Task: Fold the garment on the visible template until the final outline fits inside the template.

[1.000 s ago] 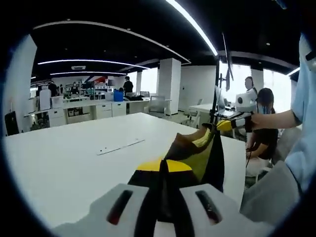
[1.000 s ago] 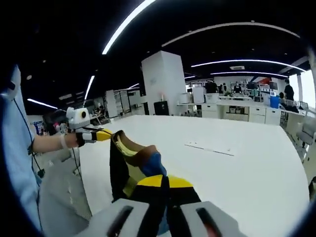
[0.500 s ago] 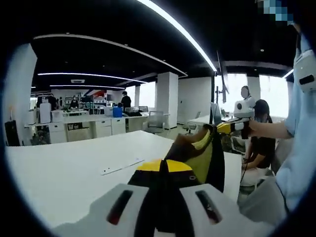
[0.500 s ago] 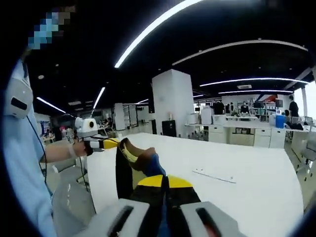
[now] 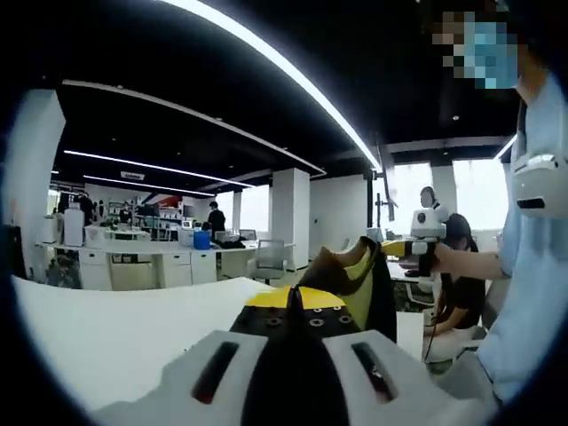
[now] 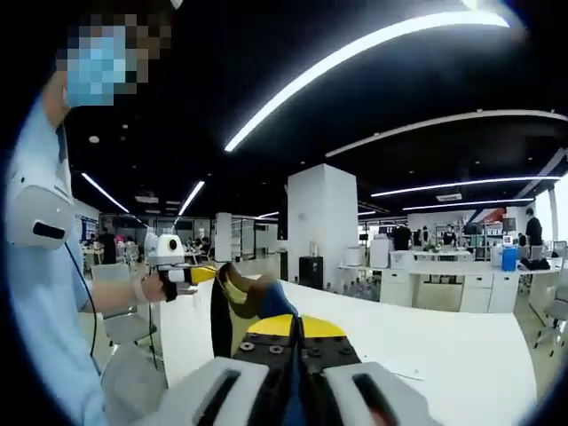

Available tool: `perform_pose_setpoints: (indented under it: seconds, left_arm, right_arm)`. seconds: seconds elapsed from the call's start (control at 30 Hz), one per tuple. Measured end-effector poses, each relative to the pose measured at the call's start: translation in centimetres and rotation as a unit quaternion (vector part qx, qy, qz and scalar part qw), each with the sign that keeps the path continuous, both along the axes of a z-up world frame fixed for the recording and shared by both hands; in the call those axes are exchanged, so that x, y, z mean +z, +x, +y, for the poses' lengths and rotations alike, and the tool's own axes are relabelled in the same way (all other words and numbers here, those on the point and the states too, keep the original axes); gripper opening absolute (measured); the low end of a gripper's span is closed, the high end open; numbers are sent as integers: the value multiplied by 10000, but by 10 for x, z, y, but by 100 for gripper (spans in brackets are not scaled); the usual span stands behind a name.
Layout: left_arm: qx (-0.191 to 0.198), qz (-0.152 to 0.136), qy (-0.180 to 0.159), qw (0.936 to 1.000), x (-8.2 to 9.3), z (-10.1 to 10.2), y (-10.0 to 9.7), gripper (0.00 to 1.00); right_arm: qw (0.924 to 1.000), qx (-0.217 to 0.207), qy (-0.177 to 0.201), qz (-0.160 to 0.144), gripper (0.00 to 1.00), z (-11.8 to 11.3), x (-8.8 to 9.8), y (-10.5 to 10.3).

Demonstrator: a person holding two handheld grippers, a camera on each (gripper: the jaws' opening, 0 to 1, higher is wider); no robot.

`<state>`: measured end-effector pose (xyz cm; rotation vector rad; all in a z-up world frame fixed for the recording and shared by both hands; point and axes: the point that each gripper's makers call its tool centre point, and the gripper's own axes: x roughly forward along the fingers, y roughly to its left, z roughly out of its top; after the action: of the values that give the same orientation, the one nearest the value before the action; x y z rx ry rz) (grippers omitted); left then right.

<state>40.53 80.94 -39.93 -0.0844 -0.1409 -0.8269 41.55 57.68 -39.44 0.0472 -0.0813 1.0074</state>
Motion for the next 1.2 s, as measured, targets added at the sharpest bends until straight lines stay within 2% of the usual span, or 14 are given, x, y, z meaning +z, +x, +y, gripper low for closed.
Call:
perform_pose_setpoints:
  seconds: [0.1, 0.17, 0.23, 0.4, 0.53, 0.6, 0.63, 0.7, 0.93, 1.03, 1.2]
  left_arm:
    - [-24, -204, -77, 9998, 19, -1, -3, 0]
    - [1, -257, 15, 9997, 20, -1, 2, 0]
    - [46, -201, 90, 9997, 14, 0, 10, 0]
    - [172, 240, 227, 9993, -16, 0, 35, 0]
    - [170, 892, 239, 9956, -46, 1, 51, 0]
    - [138, 991, 304, 9945, -61, 0, 61, 0]
    - [123, 1166, 343, 9925, -73, -1, 67, 0]
    - [149, 1316, 361, 9905, -85, -2, 76, 0]
    - [111, 1713, 311, 9847, -119, -5, 108, 0]
    - [106, 1864, 231, 9821, -131, -3, 125, 0]
    - [186, 1974, 423, 9792, -154, -3, 153, 0]
  right_arm:
    - [9999, 21, 40, -161, 0, 0, 11, 0]
    - [9998, -3, 27, -205, 0, -1, 11, 5]
    - [9999, -42, -8, -145, 0, -2, 4, 14]
    - [9998, -150, -128, 86, 0, 2, -21, 34]
    - [9991, -181, -212, 319, 0, 2, -42, 47]
    - [9974, -337, -515, 379, 0, 0, -63, 61]
    - [9967, -332, -543, 502, 0, 1, -73, 67]
    - [9958, -359, -526, 653, 0, 3, -86, 76]
    - [9929, -470, -636, 889, 0, 6, -110, 99]
    - [9903, -521, -879, 938, 0, 7, -124, 111]
    - [9856, -579, -1140, 1106, 0, 10, -150, 144]
